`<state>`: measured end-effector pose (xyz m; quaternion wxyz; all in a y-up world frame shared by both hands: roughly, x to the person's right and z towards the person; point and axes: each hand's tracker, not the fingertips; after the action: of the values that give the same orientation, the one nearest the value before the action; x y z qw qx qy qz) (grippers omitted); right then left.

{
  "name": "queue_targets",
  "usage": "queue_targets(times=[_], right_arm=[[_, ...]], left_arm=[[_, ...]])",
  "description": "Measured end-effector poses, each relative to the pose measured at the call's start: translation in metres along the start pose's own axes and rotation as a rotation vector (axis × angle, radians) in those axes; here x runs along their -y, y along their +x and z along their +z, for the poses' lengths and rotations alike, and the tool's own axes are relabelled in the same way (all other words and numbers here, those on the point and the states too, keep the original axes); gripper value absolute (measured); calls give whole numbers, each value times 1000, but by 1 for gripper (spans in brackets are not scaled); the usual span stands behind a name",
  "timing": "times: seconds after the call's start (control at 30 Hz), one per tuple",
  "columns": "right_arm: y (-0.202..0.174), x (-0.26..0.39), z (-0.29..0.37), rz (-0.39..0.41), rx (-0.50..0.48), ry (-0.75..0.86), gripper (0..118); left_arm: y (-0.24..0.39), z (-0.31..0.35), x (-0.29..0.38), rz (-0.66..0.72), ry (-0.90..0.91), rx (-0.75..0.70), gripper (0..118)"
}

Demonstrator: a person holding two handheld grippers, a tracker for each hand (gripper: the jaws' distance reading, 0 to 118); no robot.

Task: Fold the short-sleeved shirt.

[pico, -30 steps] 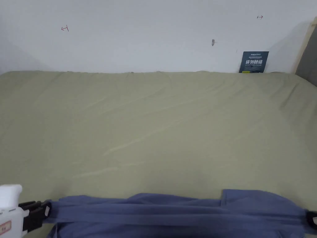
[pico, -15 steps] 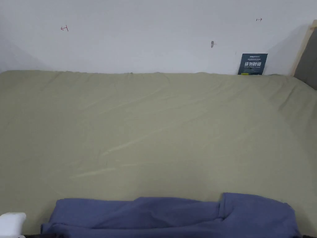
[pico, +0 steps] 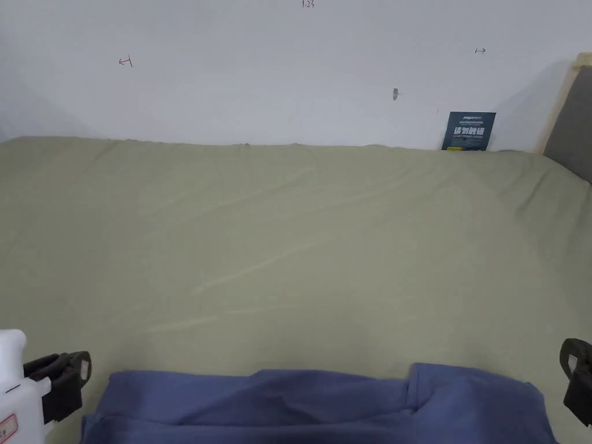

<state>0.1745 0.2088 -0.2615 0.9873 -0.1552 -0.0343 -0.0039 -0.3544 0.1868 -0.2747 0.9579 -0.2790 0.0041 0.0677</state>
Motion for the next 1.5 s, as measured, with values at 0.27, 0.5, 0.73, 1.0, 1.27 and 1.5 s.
queue_targets(times=[0.27,0.5,0.73,1.0,1.27,1.5], right_arm=[[-39,4,27,53,0,47,0],[-52,9,33,38,-13,35,0],[-69,8,46,80,11,53,0],[-71,9,46,49,29,12,0],[-74,10,41,44,37,-7,0],[-77,13,34,22,-3,-19,0]], left_arm=[[-21,-14,-6,127,-46,14,0],[-81,-53,6,384,-224,183,0],[-125,-97,16,564,-347,333,0],[-139,-143,20,585,-486,490,115],[-124,-186,24,650,-614,712,114],[-94,-198,26,531,-662,569,3]])
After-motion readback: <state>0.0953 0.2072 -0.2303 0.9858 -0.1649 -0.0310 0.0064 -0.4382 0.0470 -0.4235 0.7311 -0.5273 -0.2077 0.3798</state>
